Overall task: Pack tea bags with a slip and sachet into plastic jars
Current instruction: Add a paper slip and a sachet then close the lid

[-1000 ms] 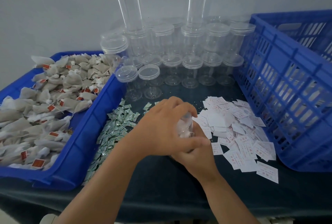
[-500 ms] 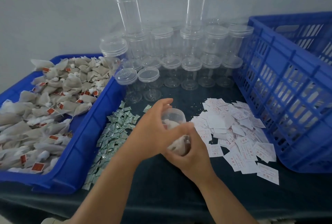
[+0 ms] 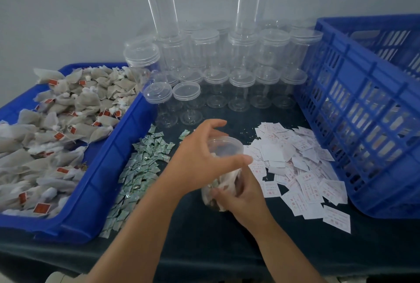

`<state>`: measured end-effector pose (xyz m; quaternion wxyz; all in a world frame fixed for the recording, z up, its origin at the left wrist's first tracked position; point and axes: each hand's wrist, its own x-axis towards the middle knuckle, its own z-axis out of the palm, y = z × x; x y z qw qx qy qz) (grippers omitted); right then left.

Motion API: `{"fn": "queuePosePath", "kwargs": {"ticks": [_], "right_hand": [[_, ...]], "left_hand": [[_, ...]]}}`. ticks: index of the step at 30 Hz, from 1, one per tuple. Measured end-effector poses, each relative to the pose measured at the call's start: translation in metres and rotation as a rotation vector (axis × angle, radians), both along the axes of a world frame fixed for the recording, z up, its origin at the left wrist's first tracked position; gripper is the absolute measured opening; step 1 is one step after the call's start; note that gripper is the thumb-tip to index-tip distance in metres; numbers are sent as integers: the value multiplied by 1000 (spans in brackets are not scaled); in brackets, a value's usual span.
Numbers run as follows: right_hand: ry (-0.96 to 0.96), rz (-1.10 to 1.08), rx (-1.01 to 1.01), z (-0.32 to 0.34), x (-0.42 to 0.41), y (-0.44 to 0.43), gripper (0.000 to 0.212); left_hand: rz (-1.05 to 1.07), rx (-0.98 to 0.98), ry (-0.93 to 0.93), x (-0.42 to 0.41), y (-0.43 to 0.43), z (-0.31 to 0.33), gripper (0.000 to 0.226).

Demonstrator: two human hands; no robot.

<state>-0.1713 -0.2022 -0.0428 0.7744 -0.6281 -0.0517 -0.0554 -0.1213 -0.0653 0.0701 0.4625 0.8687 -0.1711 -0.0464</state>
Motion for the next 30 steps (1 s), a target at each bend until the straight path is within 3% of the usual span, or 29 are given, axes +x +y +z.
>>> {"fn": "queuePosePath", "kwargs": {"ticks": [8,13,16,18,20,23,24,28,30], "right_hand": [[113,71,-17,-7,4,-14,42],[41,39,-53,-4,0,-7,53],[-39,-23,-32,2,-8,6,75],[-74,-57,-160,12,-14,6,76],[-93,-94,-393,26,-17,-7,76],[-18,-165,-596,61,-28,-37,120],[-6,-134,-636,77,-32,-47,124],[48,-126,-1019,142,-43,-88,112],[68,-180,-1097,166,-51,-111,96]], "left_hand": [[-155,-103,119,18,8,-7,72],[-203,-267,81,15,15,-10,76],[-140,-466,91,-1,8,-23,61],[-88,-458,106,-13,4,-30,39],[-57,-461,97,-17,3,-30,30],[-32,-412,-36,-11,-1,-24,29],[-65,-397,-87,-10,-7,-21,30],[-180,-452,-149,-16,-52,-9,46],[-193,-500,-122,-19,-79,0,43]]}}
